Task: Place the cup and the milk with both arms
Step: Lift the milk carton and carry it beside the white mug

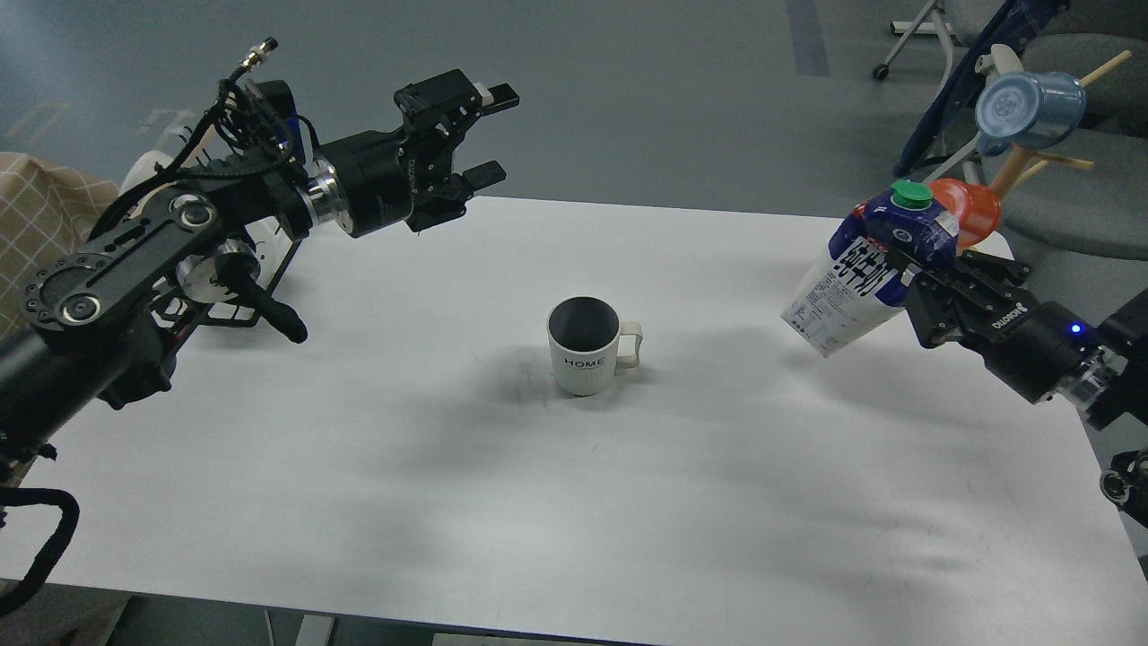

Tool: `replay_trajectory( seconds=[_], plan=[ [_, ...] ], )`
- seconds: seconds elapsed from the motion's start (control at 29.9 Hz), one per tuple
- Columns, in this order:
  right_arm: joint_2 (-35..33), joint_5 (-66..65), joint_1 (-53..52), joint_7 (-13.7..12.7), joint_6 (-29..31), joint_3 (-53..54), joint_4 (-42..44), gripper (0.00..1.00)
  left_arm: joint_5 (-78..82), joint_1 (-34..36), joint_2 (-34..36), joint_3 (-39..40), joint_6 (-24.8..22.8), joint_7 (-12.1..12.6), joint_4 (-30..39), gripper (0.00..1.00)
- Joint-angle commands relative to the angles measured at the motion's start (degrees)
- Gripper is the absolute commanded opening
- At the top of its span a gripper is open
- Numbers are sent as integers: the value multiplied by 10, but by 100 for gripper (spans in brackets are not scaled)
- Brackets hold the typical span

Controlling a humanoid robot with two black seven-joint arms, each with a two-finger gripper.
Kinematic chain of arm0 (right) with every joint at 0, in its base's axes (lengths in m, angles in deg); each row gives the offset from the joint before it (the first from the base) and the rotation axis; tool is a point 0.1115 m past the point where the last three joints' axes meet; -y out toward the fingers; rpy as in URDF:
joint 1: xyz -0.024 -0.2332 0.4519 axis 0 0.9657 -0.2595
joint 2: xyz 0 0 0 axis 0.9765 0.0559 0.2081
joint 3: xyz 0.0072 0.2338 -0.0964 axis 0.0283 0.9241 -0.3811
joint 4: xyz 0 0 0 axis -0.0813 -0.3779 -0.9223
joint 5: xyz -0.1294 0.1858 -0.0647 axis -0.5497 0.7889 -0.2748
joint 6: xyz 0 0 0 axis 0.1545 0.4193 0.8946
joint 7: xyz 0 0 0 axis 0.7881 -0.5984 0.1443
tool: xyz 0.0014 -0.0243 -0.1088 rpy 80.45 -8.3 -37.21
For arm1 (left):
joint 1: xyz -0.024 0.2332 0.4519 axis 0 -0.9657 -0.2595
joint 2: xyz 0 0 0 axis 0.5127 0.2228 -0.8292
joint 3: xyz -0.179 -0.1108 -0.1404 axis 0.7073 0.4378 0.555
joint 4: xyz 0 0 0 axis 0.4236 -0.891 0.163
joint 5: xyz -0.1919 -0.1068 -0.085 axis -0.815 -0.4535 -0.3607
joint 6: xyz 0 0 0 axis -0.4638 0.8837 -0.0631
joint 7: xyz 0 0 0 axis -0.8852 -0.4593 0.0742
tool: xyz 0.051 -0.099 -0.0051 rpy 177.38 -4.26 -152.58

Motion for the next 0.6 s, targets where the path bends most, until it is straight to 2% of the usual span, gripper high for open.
replay_trajectory(
  seconds=[0.0, 0.23, 0.37, 0.57],
  plan=[
    [26, 2, -19, 0, 0, -4, 16, 3, 0, -2, 1, 0, 0, 0, 1, 97],
    [125, 2, -95, 0, 0, -73, 110, 3, 1, -4, 1, 0, 0, 0, 1, 97],
    [221, 2, -125, 0, 0, -98, 173, 3, 0, -5, 1, 0, 1, 0, 1, 97],
    [284, 1, -147, 0, 0, -126, 223, 3, 1, -6, 1, 0, 1, 0, 1, 97]
  ],
)
